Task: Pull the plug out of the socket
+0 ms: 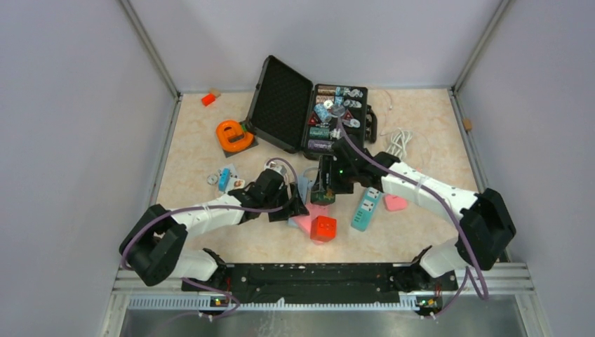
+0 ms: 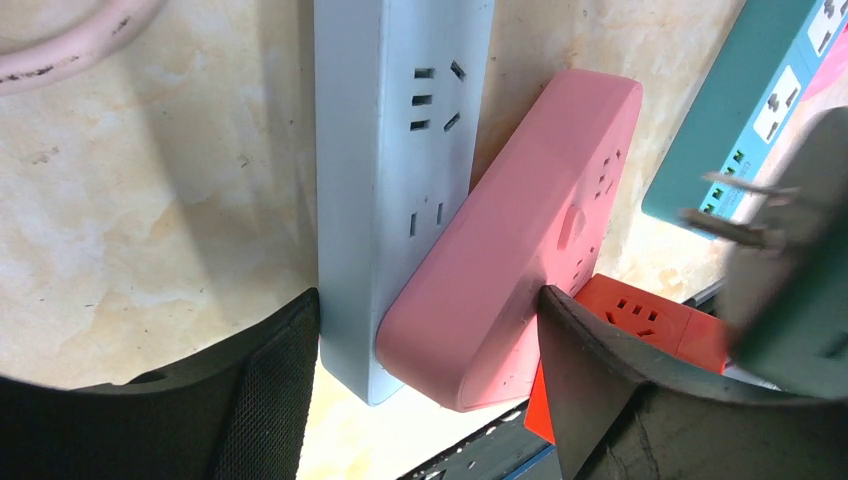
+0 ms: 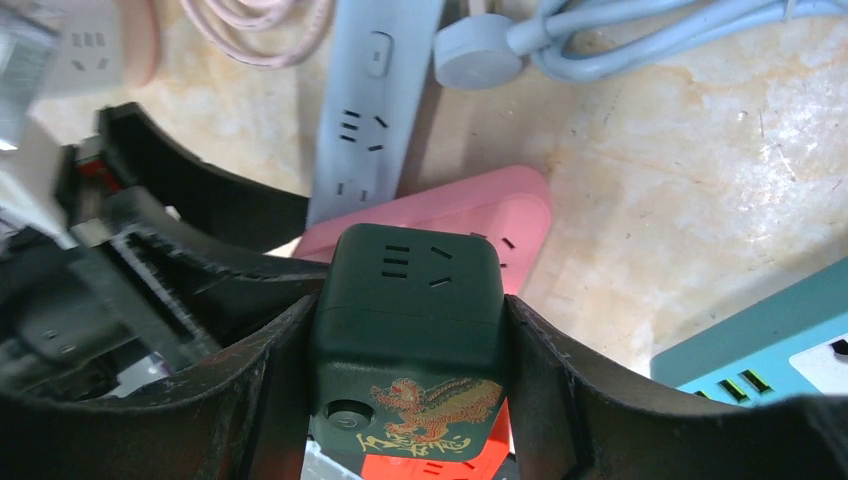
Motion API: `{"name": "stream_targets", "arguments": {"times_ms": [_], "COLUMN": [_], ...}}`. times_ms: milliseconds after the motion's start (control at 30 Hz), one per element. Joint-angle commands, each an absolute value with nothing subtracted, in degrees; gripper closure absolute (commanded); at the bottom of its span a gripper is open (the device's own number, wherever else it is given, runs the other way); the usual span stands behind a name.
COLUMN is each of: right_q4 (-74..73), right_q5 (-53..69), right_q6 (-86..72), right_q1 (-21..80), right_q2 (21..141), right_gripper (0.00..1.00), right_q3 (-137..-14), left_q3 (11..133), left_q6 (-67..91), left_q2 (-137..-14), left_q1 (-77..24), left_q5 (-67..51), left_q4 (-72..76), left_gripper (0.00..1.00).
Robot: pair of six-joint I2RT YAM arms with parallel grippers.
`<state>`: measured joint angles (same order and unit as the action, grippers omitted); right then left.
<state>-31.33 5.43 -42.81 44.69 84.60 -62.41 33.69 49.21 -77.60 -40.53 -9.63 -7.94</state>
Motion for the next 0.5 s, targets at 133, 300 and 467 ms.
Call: {"name": "stream_targets", "arguments": {"times_ms": [133,300,467], "right_q4": [-32.53,-32.64,-30.34], "right_q5": [-4.74,-7.37,-5.03], "right_q6": [-42.28,-41.04,-39.5], "right_q1": [37.99,33.68,28.29], "right_q2": [73.45,72.23,73.69], "right_gripper": [1.0,1.0,1.0], "right_q3": [-62.8,-60.1,-57.87], "left_q3": [35.77,40.33,42.81], "left_q6": [43.07,41.46,40.42], "left_q2": [-77.22,-75.58,-74.68], "left_q1": [-39.73,-39.68,-39.38], "left_q5": [-3.72,-4.15,-3.36], "left_q4": [-20.83,-20.57,-20.83], "left_gripper": [0.24,0.05,0.01]}}
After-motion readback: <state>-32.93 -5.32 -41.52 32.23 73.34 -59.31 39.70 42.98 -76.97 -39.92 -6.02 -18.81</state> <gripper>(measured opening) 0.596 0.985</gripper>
